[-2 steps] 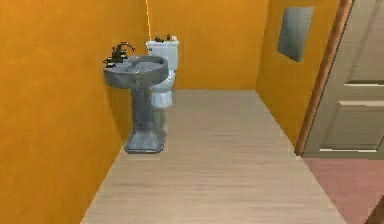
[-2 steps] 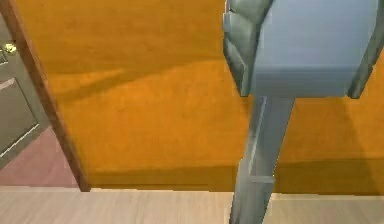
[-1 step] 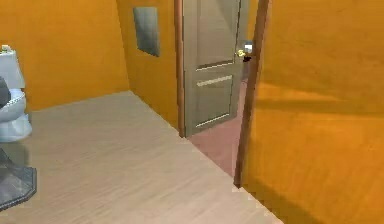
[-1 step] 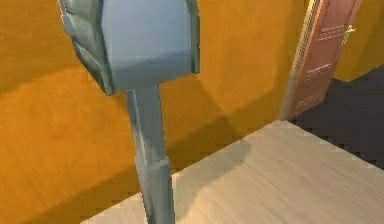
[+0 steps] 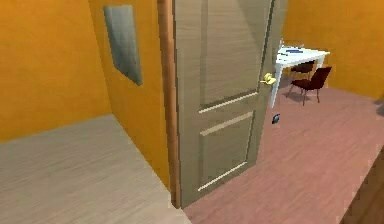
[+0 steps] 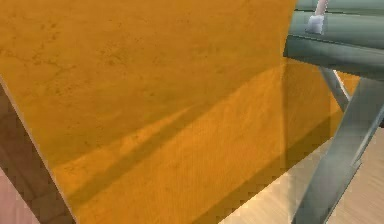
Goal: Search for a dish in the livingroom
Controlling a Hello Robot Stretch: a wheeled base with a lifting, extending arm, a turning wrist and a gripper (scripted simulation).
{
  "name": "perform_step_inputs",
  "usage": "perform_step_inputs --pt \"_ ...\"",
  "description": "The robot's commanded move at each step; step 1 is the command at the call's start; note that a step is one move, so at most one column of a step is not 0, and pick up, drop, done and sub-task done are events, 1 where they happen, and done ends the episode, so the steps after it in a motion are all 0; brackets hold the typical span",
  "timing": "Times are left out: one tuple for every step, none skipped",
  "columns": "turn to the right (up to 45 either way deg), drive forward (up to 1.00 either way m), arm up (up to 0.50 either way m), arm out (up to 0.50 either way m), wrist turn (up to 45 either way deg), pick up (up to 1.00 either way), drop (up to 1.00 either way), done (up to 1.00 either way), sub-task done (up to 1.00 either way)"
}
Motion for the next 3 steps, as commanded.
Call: perform_step_inputs --pt "-3.0 0.00 0.00 0.00 0.0 0.00 0.00 0.00 0.00" --pt "0.0 0.30 0.00 0.00 0.0 0.00 0.00 0.00 0.00" --pt "33.0 0.00 0.00 0.00 0.0 0.00 0.00 0.00 0.00"
